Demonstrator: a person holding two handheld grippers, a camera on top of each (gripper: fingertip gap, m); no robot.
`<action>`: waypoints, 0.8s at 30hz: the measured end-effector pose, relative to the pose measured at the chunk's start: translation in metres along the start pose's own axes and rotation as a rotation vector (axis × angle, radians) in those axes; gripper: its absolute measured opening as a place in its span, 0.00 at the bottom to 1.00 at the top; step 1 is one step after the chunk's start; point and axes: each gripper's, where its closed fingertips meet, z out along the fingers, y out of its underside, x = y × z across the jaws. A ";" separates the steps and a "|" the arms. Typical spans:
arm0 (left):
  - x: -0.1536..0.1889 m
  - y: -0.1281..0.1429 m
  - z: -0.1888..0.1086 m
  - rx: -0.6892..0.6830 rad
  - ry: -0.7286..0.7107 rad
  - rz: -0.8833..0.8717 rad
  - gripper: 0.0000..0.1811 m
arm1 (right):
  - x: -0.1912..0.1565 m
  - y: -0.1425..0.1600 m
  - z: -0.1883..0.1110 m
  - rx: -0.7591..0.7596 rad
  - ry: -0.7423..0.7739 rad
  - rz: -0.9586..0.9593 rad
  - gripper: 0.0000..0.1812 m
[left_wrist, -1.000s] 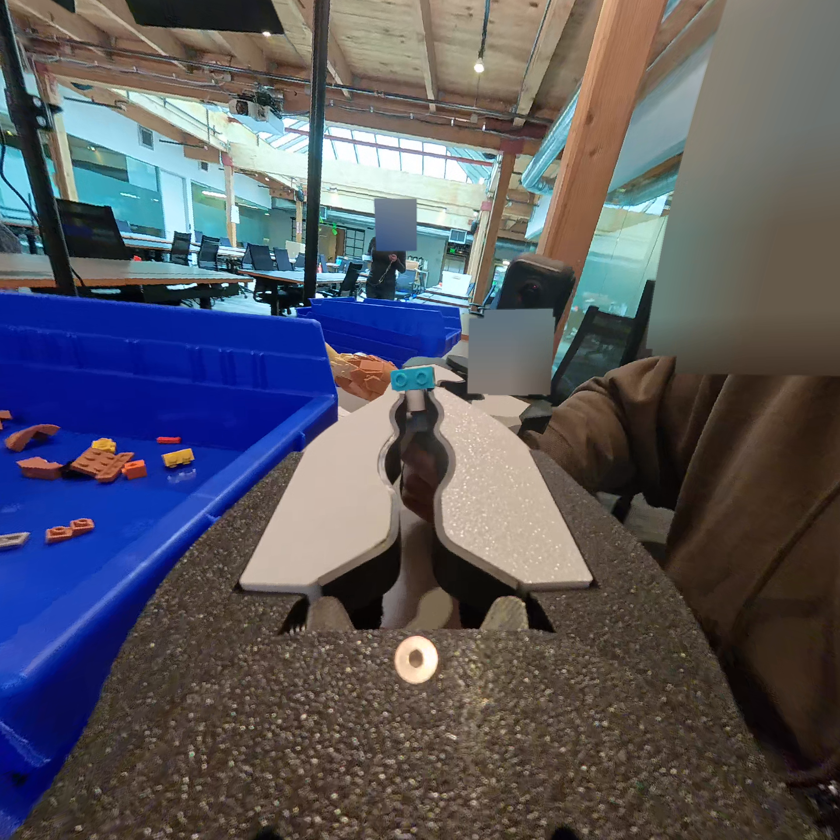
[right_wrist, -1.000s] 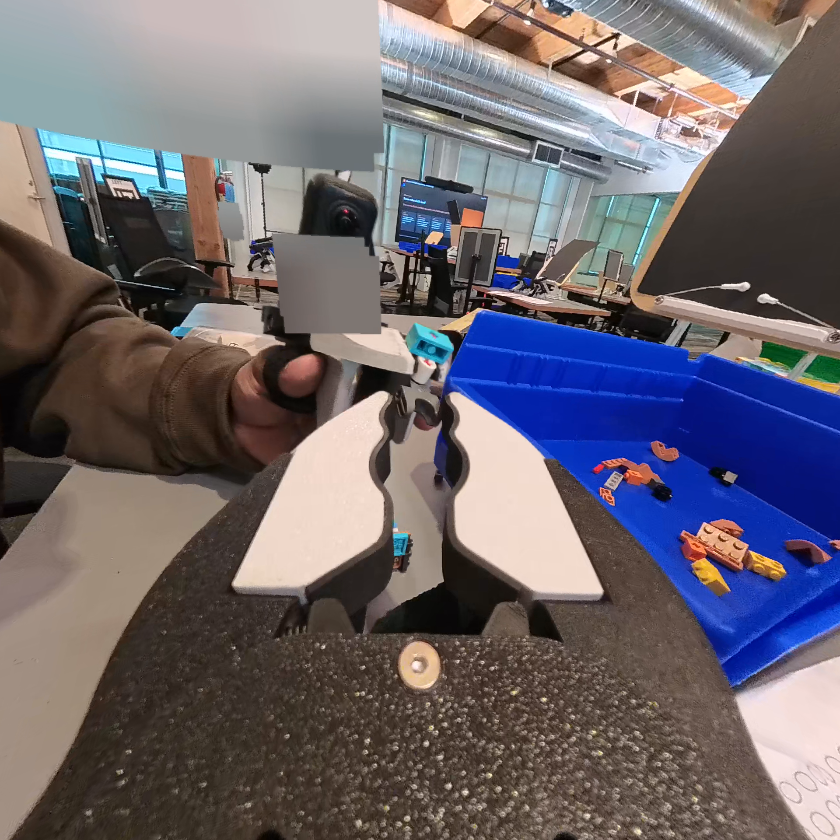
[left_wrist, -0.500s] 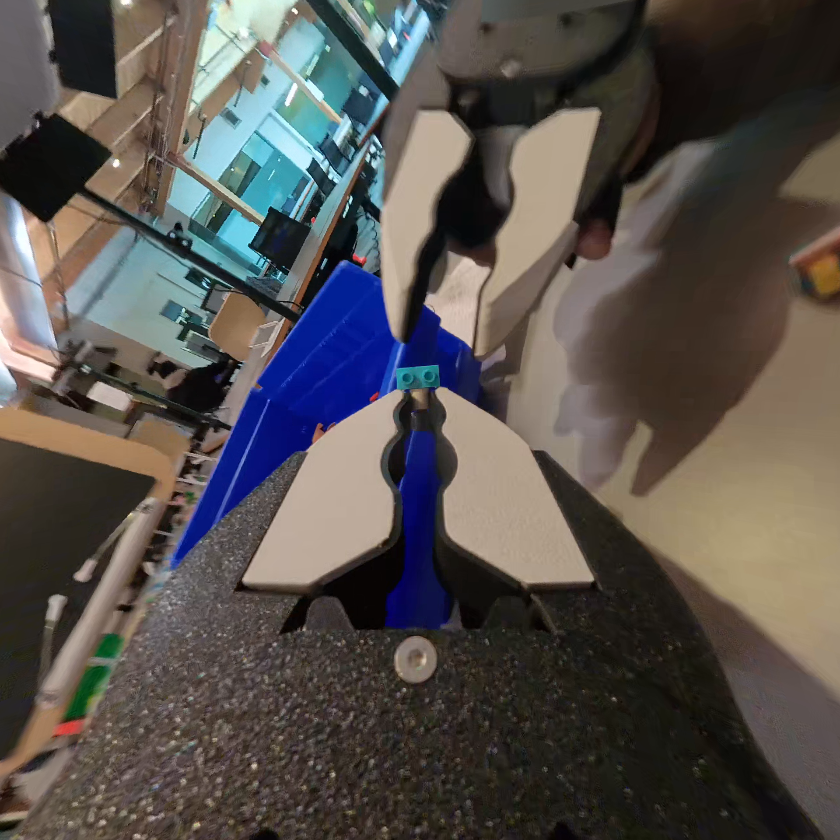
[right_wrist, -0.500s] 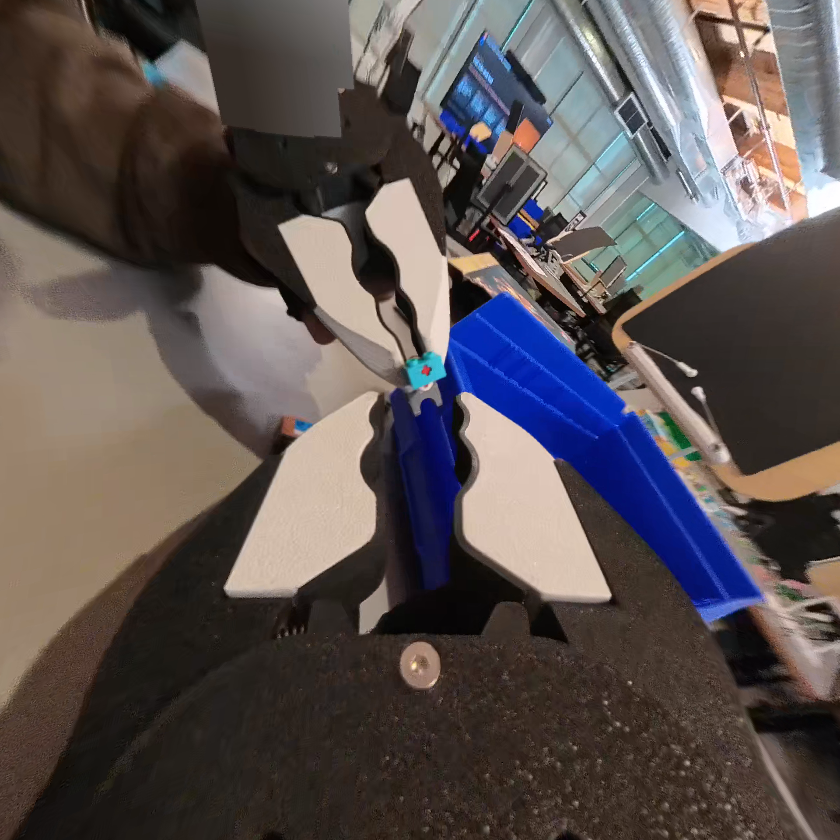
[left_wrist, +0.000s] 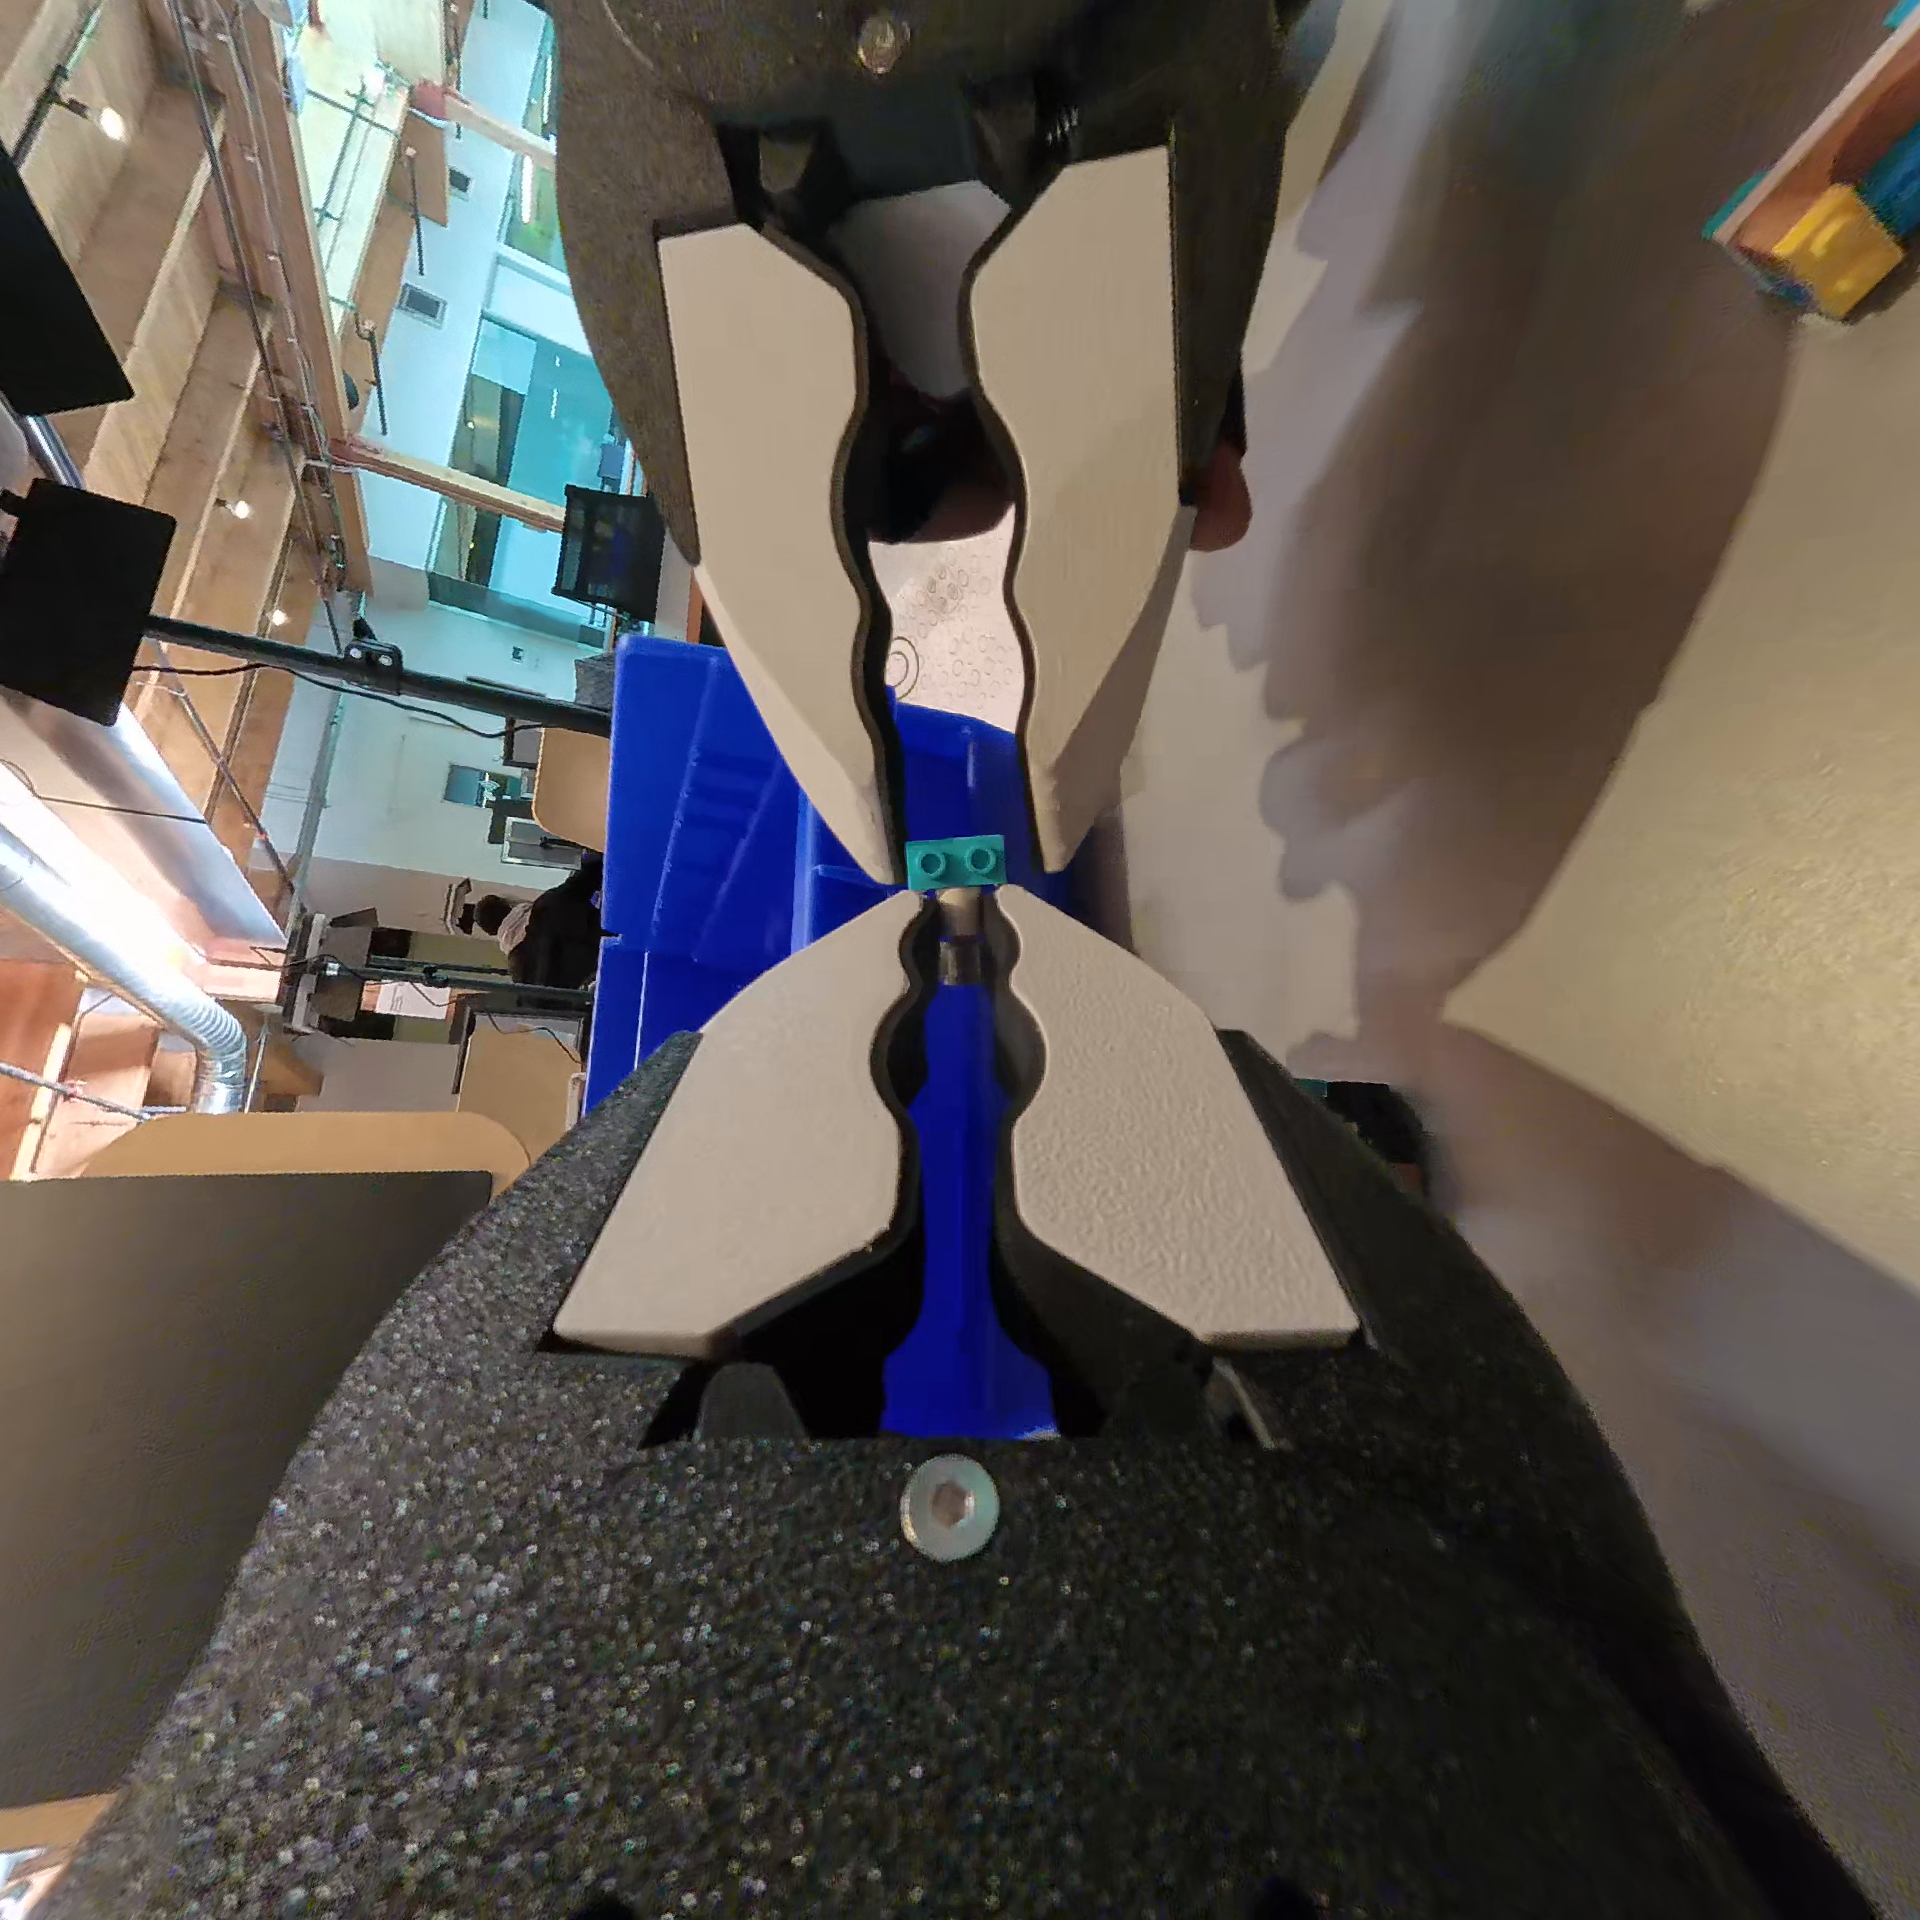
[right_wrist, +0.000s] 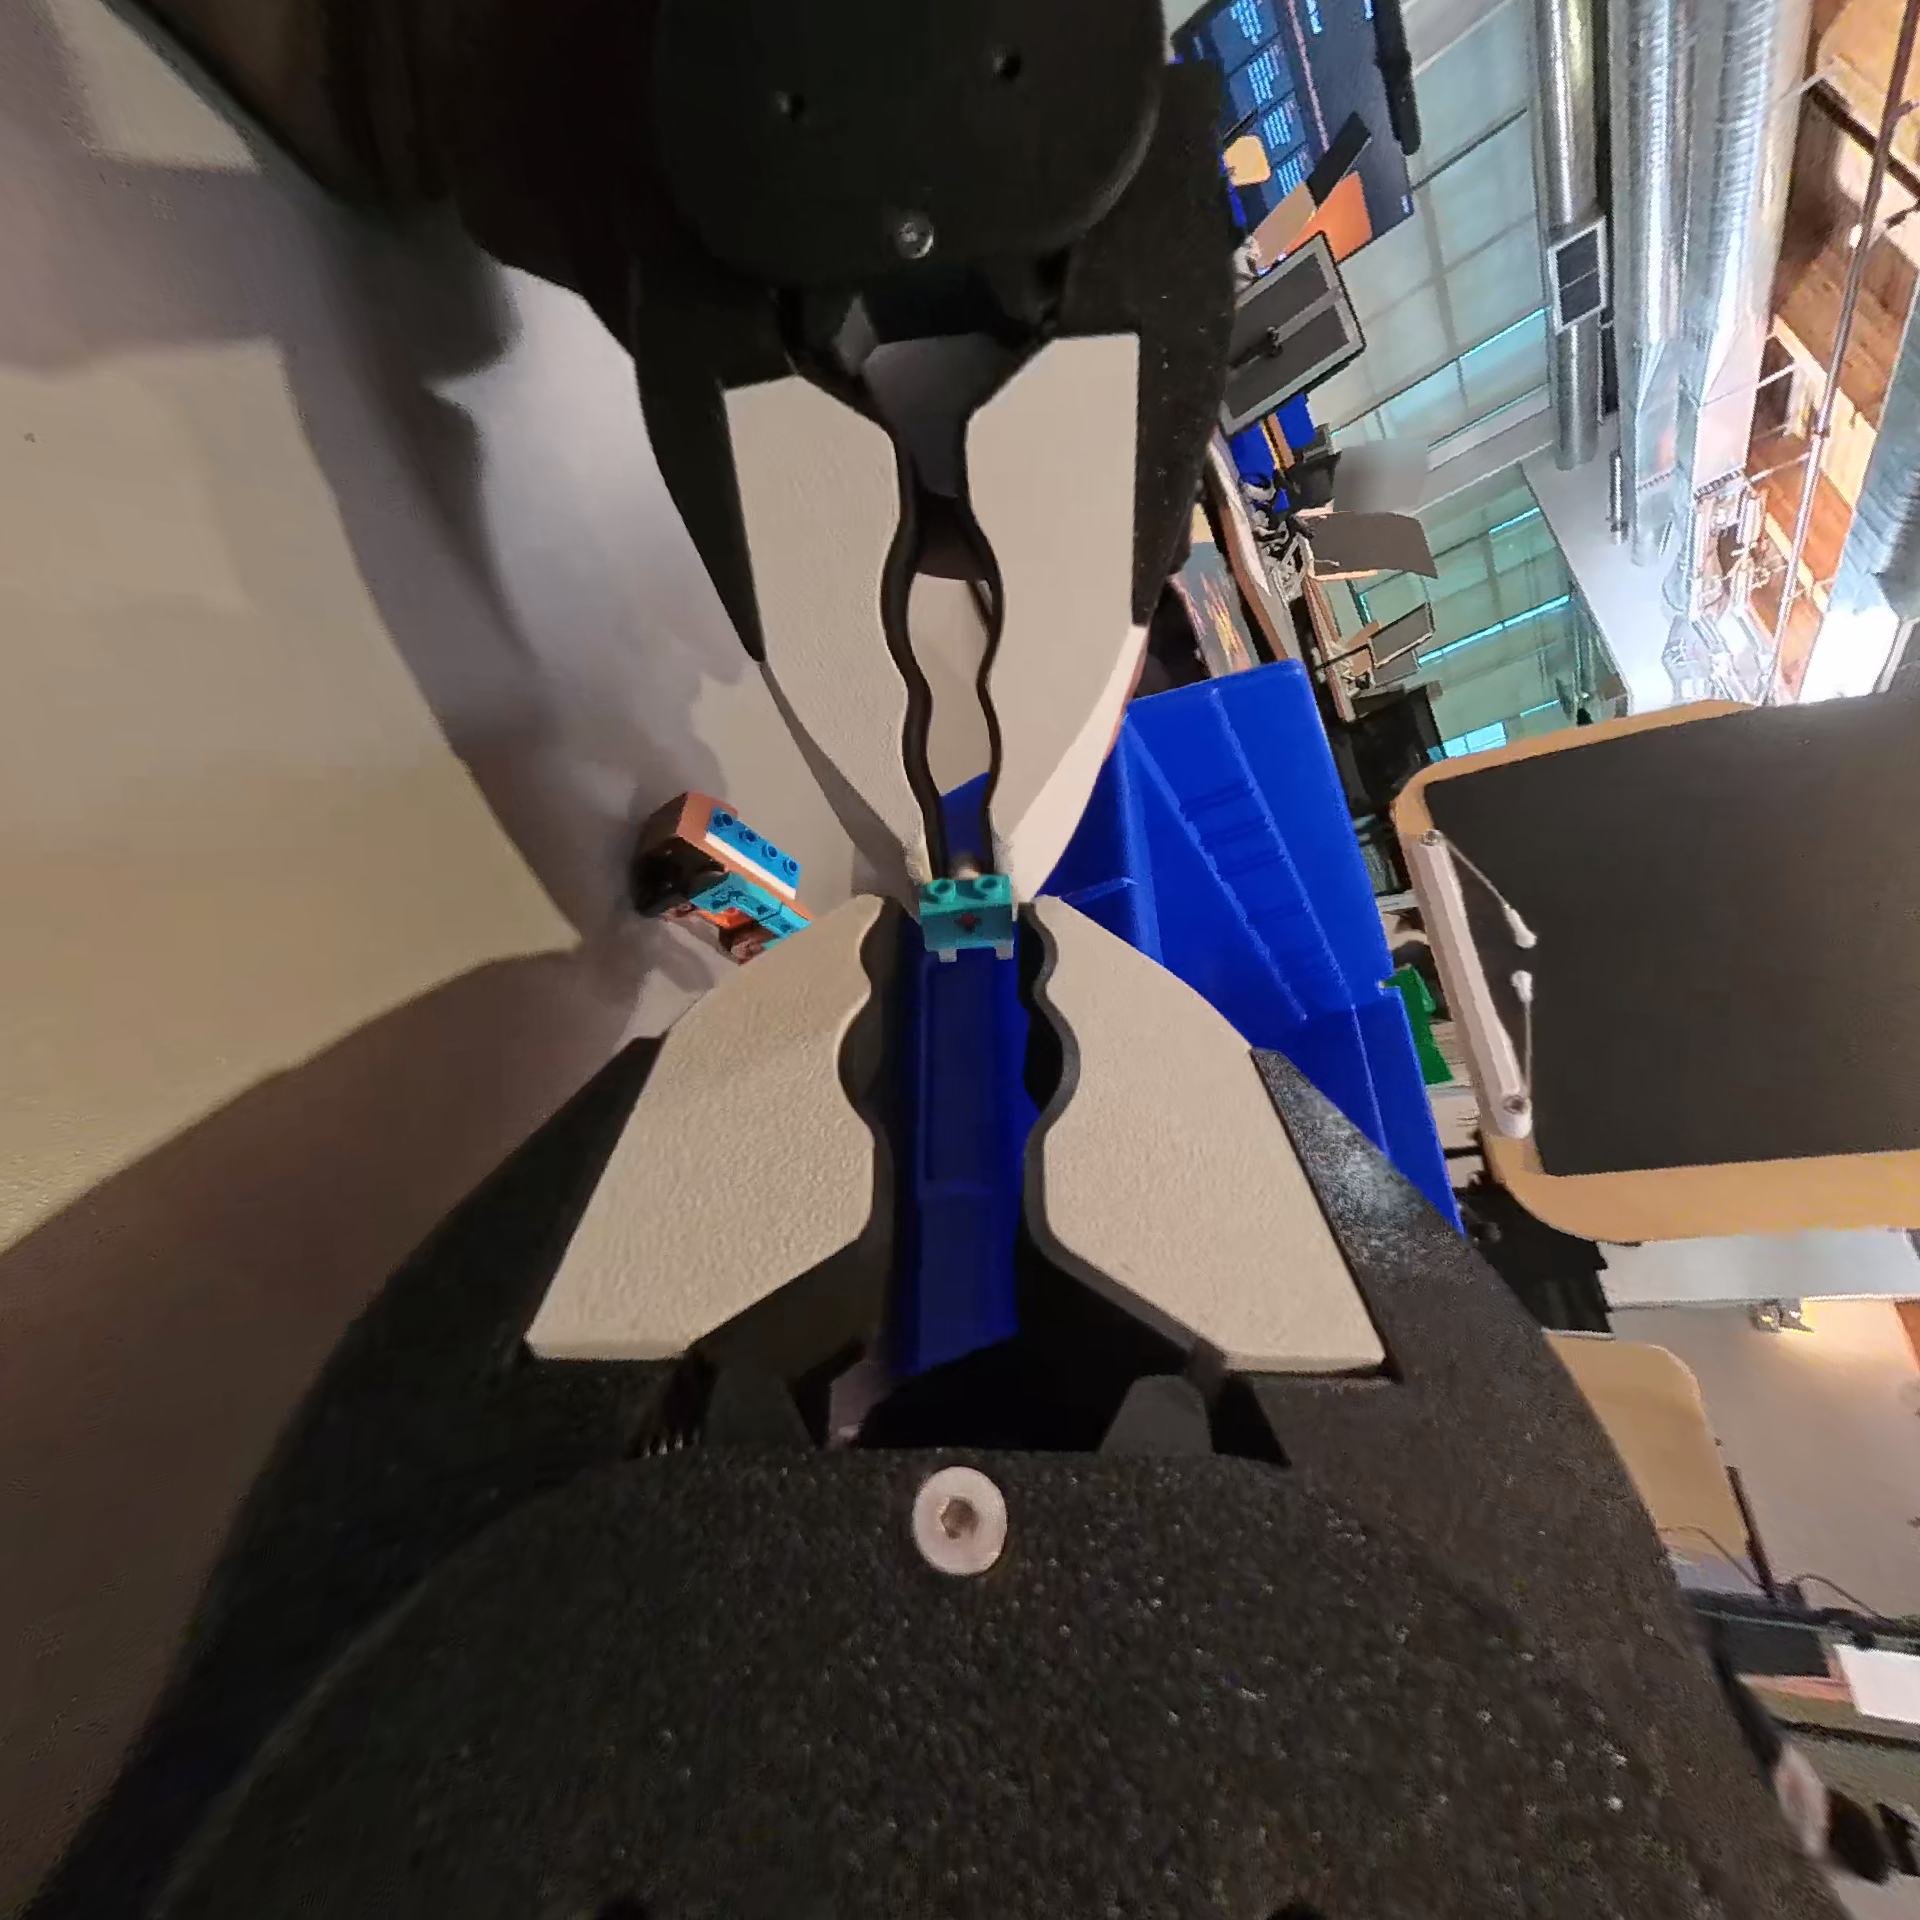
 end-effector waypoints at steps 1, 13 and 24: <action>0.002 0.000 0.000 -0.004 0.007 0.008 0.04 | -0.001 0.000 0.001 -0.008 0.001 -0.018 0.11; 0.005 -0.009 -0.008 0.091 0.052 -0.026 0.05 | -0.005 -0.008 -0.004 -0.001 -0.018 -0.034 0.09; 0.006 -0.014 -0.014 0.150 0.083 -0.042 0.05 | -0.008 -0.014 -0.008 0.039 -0.062 0.007 0.09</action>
